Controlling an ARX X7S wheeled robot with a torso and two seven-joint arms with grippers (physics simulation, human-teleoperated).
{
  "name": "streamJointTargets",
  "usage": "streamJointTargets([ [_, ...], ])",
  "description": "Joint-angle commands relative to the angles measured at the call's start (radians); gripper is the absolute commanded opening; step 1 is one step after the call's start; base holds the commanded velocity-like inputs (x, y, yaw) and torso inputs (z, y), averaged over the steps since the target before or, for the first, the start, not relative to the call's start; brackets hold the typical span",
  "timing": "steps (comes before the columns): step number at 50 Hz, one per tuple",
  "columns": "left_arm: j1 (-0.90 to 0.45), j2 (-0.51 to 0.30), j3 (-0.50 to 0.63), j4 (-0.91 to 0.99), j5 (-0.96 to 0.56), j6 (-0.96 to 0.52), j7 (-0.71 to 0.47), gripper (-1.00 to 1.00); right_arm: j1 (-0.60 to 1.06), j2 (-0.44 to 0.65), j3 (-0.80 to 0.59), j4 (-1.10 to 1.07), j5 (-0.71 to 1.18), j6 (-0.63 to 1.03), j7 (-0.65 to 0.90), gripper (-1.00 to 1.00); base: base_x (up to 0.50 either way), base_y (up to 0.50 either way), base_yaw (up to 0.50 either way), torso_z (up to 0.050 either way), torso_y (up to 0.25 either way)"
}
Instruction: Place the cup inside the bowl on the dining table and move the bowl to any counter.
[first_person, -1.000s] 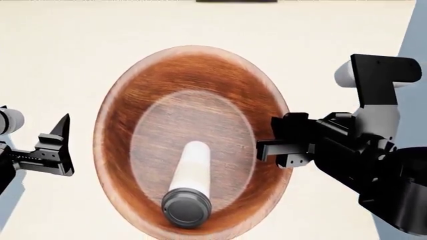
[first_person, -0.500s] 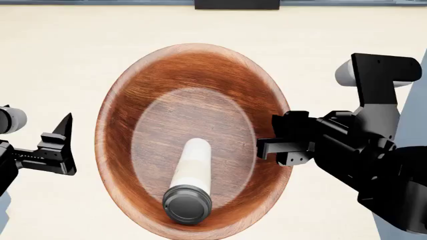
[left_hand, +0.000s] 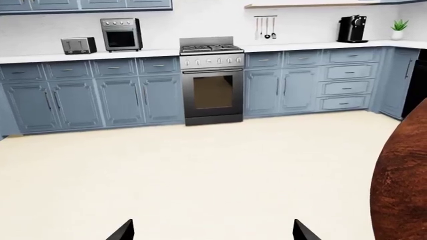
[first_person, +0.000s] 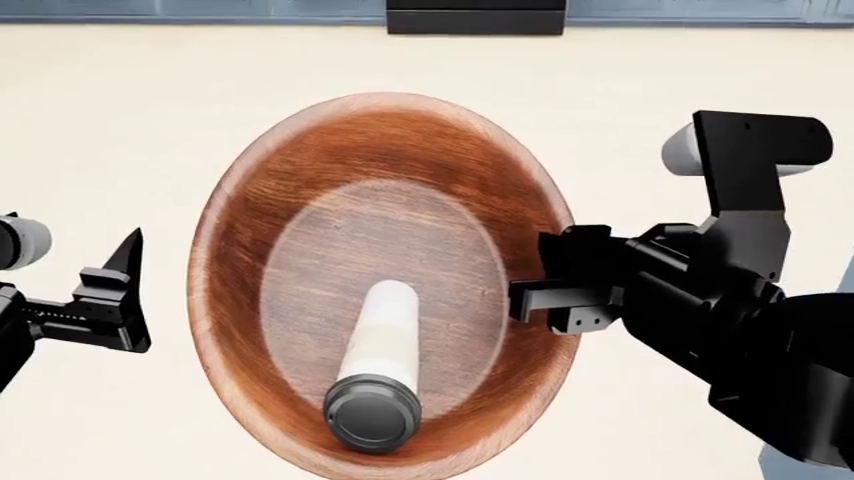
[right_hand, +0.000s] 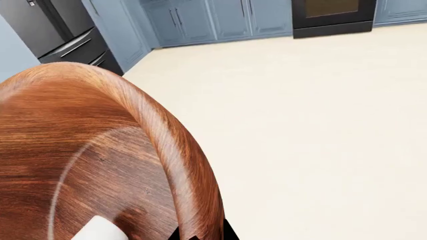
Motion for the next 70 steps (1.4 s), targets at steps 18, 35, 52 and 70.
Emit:
streamJointTargets([
  [18,-0.012,0.013,0.018,-0.010,0.012,-0.002,-0.005,1.00,-0.004,0.006,0.033,-0.003,-0.006,-0.012,-0.011,-1.00,0.50,0.04,0.00,0.001,0.002],
  [35,-0.010,0.004,0.014,-0.002,0.006,0.000,-0.002,1.00,-0.001,0.007,0.040,-0.003,-0.002,-0.007,-0.011,-1.00,0.50,0.04,0.00,0.000,0.002],
  [52,-0.016,0.000,0.016,-0.019,0.026,0.017,0.005,1.00,-0.004,-0.004,0.044,0.029,-0.008,-0.008,-0.043,-1.00,0.50,0.04,0.00,0.001,0.002],
  [70,-0.059,0.007,0.024,-0.017,0.023,-0.008,-0.006,1.00,0.050,-0.019,0.056,0.058,0.000,0.032,-0.043,-1.00,0.50,0.04,0.00,0.000,0.002],
])
